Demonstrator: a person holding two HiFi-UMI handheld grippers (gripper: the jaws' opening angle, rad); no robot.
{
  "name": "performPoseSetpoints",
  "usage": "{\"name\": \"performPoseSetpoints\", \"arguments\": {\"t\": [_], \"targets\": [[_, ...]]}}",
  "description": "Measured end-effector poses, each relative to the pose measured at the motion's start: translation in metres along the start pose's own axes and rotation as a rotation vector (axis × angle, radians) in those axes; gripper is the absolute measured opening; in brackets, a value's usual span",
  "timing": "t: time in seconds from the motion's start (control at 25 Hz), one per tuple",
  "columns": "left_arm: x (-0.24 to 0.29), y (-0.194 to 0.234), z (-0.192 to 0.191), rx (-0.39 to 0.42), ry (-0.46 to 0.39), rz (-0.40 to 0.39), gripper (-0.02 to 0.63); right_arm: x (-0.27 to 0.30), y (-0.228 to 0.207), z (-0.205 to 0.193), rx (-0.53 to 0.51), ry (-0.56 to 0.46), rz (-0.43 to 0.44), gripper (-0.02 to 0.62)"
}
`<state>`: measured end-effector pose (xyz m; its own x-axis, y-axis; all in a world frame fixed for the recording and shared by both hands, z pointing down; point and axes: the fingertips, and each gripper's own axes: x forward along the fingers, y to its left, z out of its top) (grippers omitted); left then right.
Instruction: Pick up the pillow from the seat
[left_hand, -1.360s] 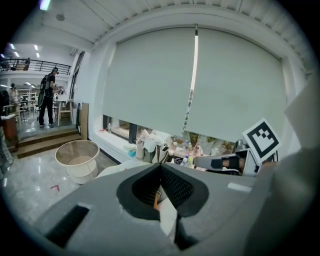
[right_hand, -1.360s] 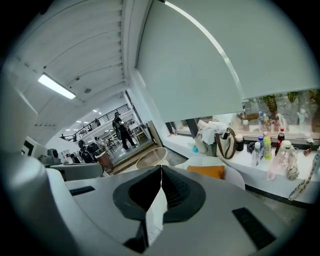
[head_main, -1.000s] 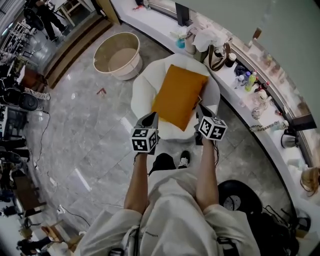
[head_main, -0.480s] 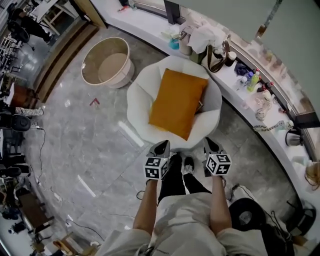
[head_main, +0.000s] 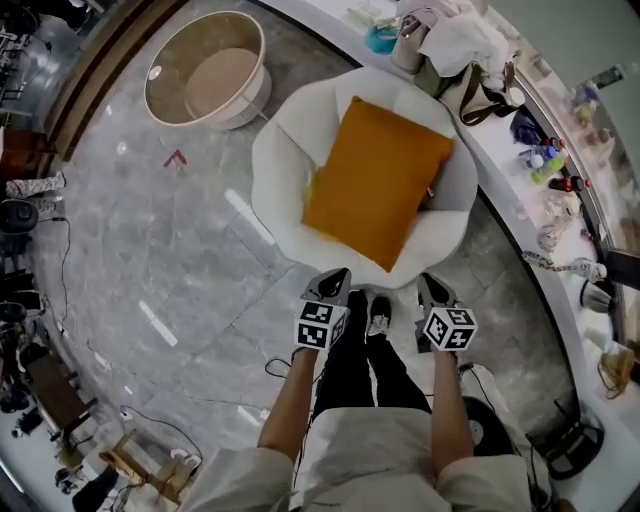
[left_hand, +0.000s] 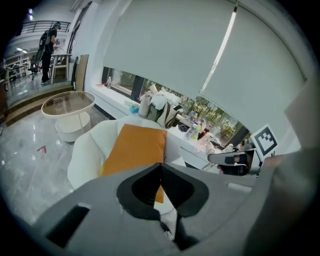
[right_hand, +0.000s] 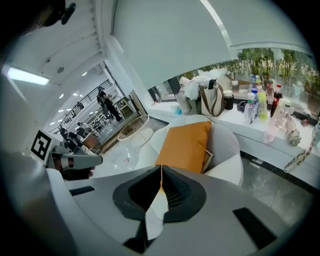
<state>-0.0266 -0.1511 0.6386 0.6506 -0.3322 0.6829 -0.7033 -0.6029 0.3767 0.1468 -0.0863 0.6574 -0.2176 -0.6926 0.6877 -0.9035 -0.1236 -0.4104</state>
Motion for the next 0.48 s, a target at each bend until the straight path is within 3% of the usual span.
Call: {"name": "performPoseSetpoints", "arguments": {"t": [0.2,0.48], "targets": [[0.036,0.033,0.019,-0.133,-0.007,-0.013,0.009,0.057,-0.004,0.002,-0.034,0.084,0.002,0.009],[0.097,0.044,0.034,-0.013,0.088,-0.085,0.009,0.107,-0.024,0.020,0.015,0.057,-0.021,0.009]]}}
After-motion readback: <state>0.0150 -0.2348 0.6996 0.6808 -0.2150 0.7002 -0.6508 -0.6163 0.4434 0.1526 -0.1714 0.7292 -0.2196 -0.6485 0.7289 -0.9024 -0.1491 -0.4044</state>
